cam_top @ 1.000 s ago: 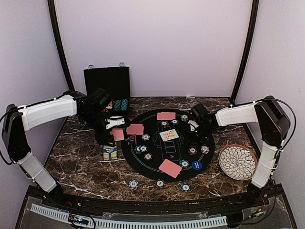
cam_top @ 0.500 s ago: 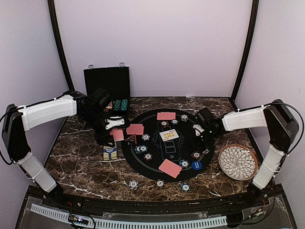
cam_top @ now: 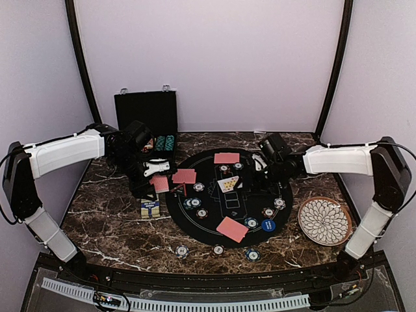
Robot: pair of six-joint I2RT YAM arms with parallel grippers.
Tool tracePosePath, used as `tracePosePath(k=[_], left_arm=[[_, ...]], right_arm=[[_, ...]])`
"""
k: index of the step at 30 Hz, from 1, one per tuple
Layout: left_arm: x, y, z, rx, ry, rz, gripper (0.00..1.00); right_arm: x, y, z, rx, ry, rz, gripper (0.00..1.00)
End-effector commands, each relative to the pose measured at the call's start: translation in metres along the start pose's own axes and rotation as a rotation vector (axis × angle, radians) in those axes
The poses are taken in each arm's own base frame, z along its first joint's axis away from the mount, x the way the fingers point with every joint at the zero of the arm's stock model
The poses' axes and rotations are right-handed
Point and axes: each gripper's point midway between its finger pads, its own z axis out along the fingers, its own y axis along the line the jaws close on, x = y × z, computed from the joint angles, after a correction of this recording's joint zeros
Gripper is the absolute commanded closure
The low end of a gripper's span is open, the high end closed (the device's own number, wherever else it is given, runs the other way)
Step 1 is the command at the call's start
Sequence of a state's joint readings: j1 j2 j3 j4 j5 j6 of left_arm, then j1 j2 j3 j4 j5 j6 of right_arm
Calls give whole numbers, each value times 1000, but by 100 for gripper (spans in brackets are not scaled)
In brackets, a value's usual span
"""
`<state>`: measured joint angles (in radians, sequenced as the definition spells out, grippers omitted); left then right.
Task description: Distribute texas hold em gaming equipment
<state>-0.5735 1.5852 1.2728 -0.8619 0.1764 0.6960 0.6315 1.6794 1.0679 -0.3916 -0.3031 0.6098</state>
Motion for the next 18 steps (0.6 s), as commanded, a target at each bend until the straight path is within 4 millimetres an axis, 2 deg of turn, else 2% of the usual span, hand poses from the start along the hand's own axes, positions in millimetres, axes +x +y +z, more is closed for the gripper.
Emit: tracePosePath(k=[1, 5, 7, 12, 18], left_arm=[[-14, -1, -17, -4, -62, 10, 100], [-16, -1, -19, -5, -72, 8, 100], [-16, -2, -19, -6, -75, 8, 100], [-18, -1, -19, -3, -81, 6, 100], [-20, 0, -19, -5, -84, 5, 100]], right_arm=[[-20, 97, -21, -330, -89, -18, 31], [-17, 137, -16, -477, -75, 0, 25], [-11, 147, -5, -508, -42, 3, 24], [-4, 172, 8, -612, 3, 12, 22], [-2, 203, 12, -730, 24, 8, 21]])
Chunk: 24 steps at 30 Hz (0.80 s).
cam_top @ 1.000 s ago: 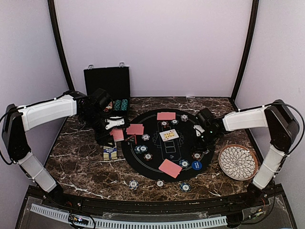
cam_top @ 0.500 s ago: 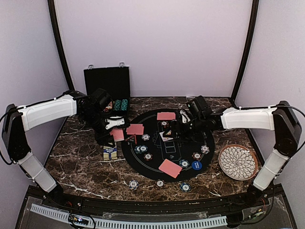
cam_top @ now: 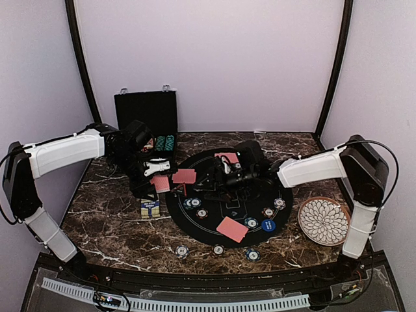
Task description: Distribute texas hold em gaming equipment
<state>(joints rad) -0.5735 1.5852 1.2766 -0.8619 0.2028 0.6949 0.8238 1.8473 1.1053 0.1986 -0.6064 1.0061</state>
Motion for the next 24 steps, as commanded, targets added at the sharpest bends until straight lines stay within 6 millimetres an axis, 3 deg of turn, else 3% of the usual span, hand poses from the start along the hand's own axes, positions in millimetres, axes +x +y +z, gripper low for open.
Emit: tracePosePath(k=[1, 12, 24], left_arm=[[-16, 3, -17, -22, -64, 5, 100], [-23, 5, -19, -22, -89, -9, 100], [-27, 5, -23, -17, -105, -13, 100]], right_arm=[[-9, 56, 10, -198, -12, -44, 21], [-7, 91, 41, -289, 40, -71, 22], [-4, 94, 66, -308, 72, -62, 25]])
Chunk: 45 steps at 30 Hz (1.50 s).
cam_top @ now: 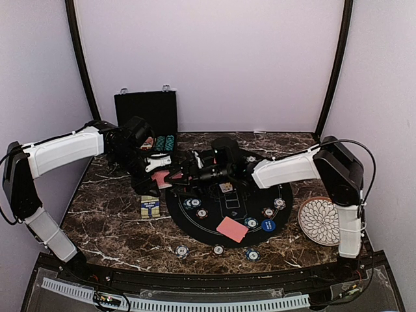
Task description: Distribute texas hold em gaming equipment
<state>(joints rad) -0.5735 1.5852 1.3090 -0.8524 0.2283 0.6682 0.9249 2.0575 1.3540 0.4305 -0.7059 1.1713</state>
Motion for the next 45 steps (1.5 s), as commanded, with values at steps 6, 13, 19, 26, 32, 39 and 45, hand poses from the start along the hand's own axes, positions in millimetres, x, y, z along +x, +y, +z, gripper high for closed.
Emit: tracePosePath(k=[6, 13, 19, 26, 32, 39, 45], left_arm=[[-14, 0, -15, -7, -55, 6, 100], [-14, -1, -15, -4, -56, 7, 100], [-11, -2, -15, -5, -49, 10, 100], [-9, -3, -14, -3, -42, 14, 100], [-9, -3, -12, 1, -42, 11, 100], [-7, -2, -13, -11, -37, 17, 100], [-7, -2, -15, -12, -39, 17, 100]], right_arm=[[-12, 15, 18, -86, -18, -15, 25], [-23, 13, 32, -121, -42, 18, 28], [-30, 10, 35, -182, -73, 75, 30], [-33, 13, 27, -203, -104, 82, 32], [-36, 5, 32, -169, -102, 106, 35], [-28, -14, 37, -108, -65, 135, 38], [-28, -38, 31, -16, -65, 140, 44]])
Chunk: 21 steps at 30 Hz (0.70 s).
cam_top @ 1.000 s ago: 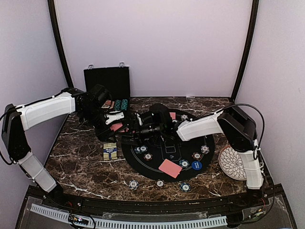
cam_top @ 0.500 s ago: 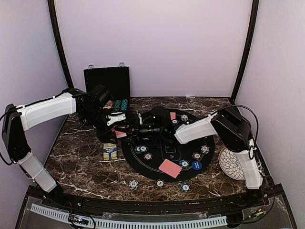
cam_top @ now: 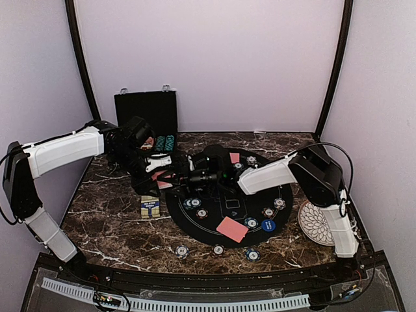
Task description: Distribute texas hold em gaming equipment
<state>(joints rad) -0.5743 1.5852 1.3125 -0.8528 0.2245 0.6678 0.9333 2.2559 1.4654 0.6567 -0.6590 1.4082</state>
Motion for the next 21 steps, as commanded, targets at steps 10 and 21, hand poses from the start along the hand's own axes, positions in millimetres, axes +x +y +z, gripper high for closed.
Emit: tracePosePath(k=[10, 21], left_arm=[[-7, -3, -15, -12, -38, 20, 100], [-5, -2, -14, -13, -29, 20, 100]], right_arm=[[-9, -27, -32, 177, -21, -49, 48], [-10, 11, -45, 133, -21, -119, 49]])
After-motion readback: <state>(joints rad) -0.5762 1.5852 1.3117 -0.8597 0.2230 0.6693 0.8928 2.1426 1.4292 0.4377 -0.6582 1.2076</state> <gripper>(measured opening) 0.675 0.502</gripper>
